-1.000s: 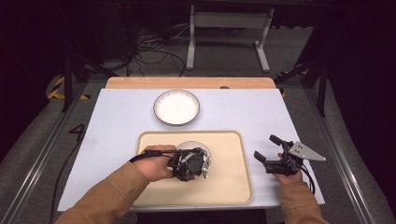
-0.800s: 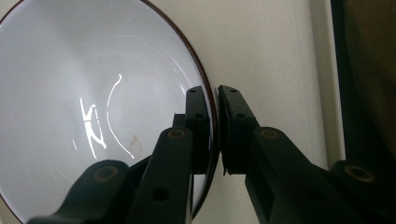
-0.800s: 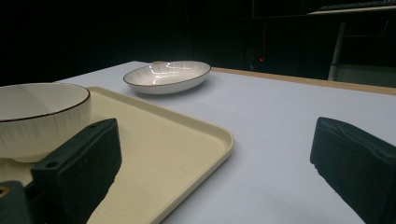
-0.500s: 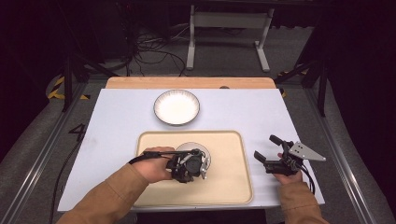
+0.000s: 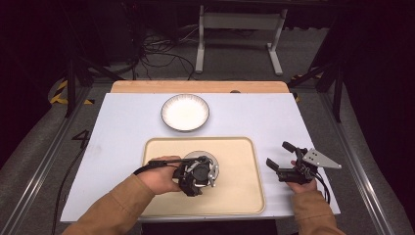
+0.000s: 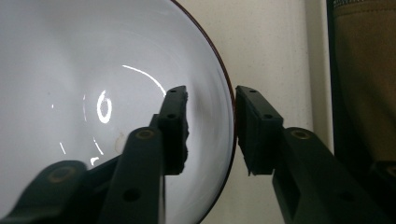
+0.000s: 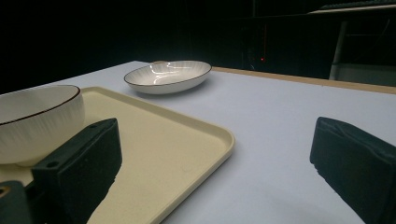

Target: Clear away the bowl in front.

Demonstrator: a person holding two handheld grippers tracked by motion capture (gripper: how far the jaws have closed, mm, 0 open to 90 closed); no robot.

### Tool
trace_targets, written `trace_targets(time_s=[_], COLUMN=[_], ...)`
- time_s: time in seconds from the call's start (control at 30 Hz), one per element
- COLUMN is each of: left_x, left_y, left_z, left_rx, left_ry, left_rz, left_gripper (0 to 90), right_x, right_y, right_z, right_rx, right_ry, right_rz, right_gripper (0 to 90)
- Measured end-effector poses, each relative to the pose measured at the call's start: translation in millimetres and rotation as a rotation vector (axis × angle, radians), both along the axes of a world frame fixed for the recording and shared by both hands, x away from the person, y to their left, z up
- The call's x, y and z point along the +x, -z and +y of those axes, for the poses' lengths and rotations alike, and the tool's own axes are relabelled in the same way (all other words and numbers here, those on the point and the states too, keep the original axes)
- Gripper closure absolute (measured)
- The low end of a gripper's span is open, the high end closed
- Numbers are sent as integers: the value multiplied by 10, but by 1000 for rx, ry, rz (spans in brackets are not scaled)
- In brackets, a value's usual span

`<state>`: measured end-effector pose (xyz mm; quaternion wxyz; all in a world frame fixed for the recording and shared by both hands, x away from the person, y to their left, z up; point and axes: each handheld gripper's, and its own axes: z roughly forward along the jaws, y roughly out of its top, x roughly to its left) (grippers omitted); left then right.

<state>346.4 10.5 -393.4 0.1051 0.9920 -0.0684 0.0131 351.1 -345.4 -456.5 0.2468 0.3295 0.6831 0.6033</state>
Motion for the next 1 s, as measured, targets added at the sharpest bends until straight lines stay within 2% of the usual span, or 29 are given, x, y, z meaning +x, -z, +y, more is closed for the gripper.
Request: trace_targets(time_s=[0.1,0.2,0.27,0.3,0.37,0.4,0.47,0.6,0.8,0.87,1.0], left_x=[-19,-58,-79,-82,-81,-81,-57,-35,-89,-94,-103], left_y=[-33,-84,-120,-165,-199,-199,-244,-321,-389,-395,-418], left_z=[29,62,83,110,141,141,197,309,504,532,672], left_rx=[-17,-33,-51,-80,-108,-108,-155,-240,-387,-404,-500], left_ry=[-17,-23,-31,-41,-54,-54,-77,-127,-182,-186,-213], left_rz=[-4,-17,-20,-19,-19,-19,-16,27,24,22,20], left_gripper=[589,589,586,574,554,544,521,449,328,328,289], right_x=[2,3,5,5,6,6,7,10,12,12,13], right_y=[-1,-1,-1,-1,-1,-1,-1,-1,-1,0,0], right_z=[0,5,6,7,6,6,5,3,2,2,0], right_rx=[-3,-7,-6,-4,-4,-4,-3,-1,8,9,10], right_ry=[-2,-5,-8,-7,-9,-9,-11,-14,-18,-18,-19], right_rz=[2,3,5,6,7,7,7,11,14,14,15], right_gripper=[27,27,27,27,27,27,28,28,28,28,28])
